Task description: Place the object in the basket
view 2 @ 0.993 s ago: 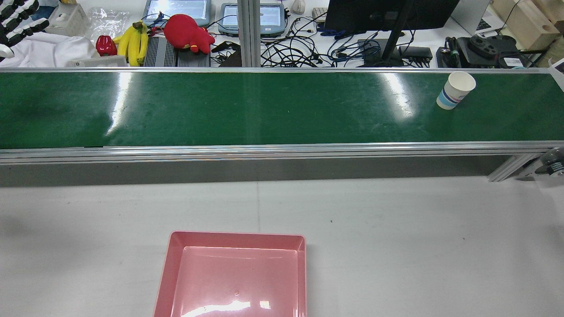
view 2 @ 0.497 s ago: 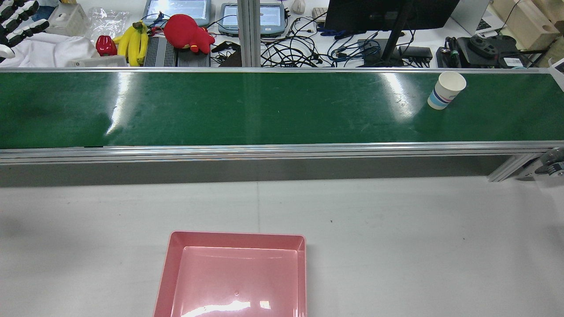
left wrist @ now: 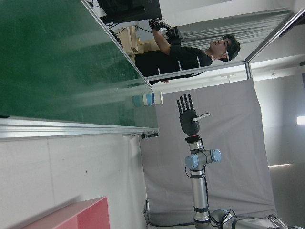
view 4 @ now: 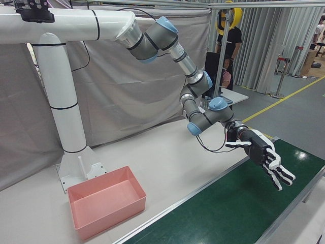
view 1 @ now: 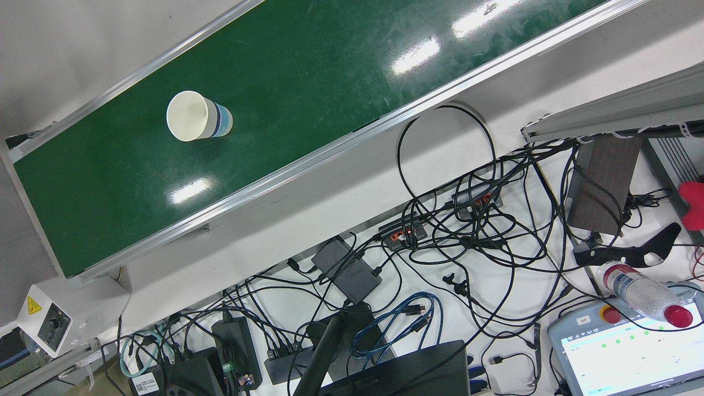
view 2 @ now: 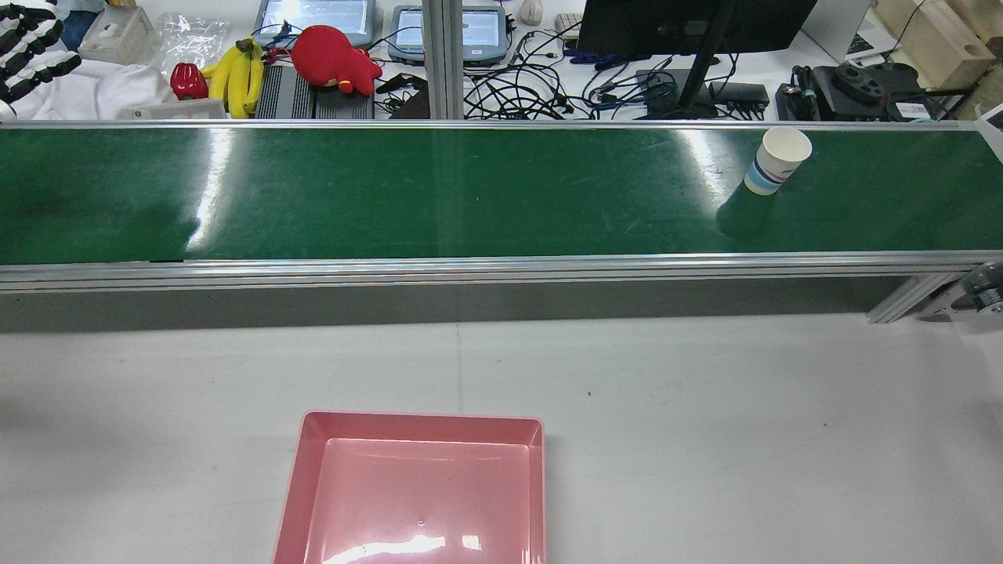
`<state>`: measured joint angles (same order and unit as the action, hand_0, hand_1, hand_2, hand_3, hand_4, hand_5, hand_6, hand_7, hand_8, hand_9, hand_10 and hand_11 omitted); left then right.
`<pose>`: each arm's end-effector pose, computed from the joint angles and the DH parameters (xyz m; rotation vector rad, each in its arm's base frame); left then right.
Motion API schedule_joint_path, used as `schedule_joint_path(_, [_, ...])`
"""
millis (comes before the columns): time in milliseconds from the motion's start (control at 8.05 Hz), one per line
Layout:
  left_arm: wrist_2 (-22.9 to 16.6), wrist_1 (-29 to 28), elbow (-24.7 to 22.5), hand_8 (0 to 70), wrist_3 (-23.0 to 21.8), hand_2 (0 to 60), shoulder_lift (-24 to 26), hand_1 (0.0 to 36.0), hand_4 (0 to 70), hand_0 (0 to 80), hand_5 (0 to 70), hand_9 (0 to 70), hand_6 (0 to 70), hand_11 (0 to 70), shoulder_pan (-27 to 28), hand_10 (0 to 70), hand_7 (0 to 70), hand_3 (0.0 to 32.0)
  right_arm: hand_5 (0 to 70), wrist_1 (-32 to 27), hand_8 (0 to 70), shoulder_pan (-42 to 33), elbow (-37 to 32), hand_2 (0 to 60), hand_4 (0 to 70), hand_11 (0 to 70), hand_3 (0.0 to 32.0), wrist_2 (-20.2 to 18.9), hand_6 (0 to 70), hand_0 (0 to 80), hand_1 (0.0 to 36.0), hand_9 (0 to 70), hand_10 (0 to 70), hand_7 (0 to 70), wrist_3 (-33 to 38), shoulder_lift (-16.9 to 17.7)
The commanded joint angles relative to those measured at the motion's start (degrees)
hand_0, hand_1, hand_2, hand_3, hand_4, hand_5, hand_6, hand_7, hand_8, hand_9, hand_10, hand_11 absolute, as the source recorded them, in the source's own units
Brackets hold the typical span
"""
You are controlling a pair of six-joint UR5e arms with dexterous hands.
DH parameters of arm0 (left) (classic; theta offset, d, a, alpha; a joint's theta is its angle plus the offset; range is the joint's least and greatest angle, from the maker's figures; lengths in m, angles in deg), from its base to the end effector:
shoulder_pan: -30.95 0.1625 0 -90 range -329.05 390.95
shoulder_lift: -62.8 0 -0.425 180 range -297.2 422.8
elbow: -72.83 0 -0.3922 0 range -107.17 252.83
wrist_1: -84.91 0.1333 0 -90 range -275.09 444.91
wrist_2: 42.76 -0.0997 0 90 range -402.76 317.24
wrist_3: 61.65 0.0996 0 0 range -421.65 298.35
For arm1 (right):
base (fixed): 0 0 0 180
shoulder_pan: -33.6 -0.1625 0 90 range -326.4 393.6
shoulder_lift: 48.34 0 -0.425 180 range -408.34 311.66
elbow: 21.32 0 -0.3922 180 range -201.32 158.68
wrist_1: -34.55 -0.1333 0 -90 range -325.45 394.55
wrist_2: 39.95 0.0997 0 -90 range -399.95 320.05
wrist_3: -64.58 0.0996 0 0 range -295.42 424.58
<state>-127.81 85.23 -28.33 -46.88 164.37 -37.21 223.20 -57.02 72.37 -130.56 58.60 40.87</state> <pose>0.0828 -0.5881 0.4817 -0.0786 2.3978 -1.5564 0.1375 -0.4875 0.6635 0.1083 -2.0863 2.2439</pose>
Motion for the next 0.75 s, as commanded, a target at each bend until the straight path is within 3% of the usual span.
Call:
schedule_joint_path(0, [0.0, -0.3, -1.6, 0.0, 0.0, 0.0, -1.0, 15.0, 0.0, 56.5, 39.5, 0.0, 0.6, 7.8, 0.0, 3.8, 1.3, 7.8, 0.0, 0.0, 0.0, 0.0, 0.0, 0.0, 0.0, 0.0, 0.0, 0.0, 0.0, 0.0, 0.0, 0.0, 0.0, 0.0, 0.0, 0.0])
schedule_joint_path(248, [0.0, 2.5, -5.1, 0.0, 0.0, 0.0, -0.8, 15.4, 0.0, 56.5, 40.6, 0.0, 1.1, 8.0, 0.0, 3.9, 1.3, 5.8, 0.0, 0.0, 0.0, 0.0, 0.0, 0.0, 0.0, 0.0, 0.0, 0.0, 0.0, 0.0, 0.0, 0.0, 0.0, 0.0, 0.0, 0.0])
schedule_joint_path(621, [0.1, 2.8, -5.3, 0.0, 0.3, 0.0, -1.0, 15.3, 0.0, 56.1, 41.4, 0.0, 1.3, 8.1, 0.2, 4.1, 1.4, 5.2, 0.0, 0.0, 0.0, 0.0, 0.0, 0.0, 0.0, 0.0, 0.0, 0.0, 0.0, 0.0, 0.0, 0.0, 0.0, 0.0, 0.0, 0.0])
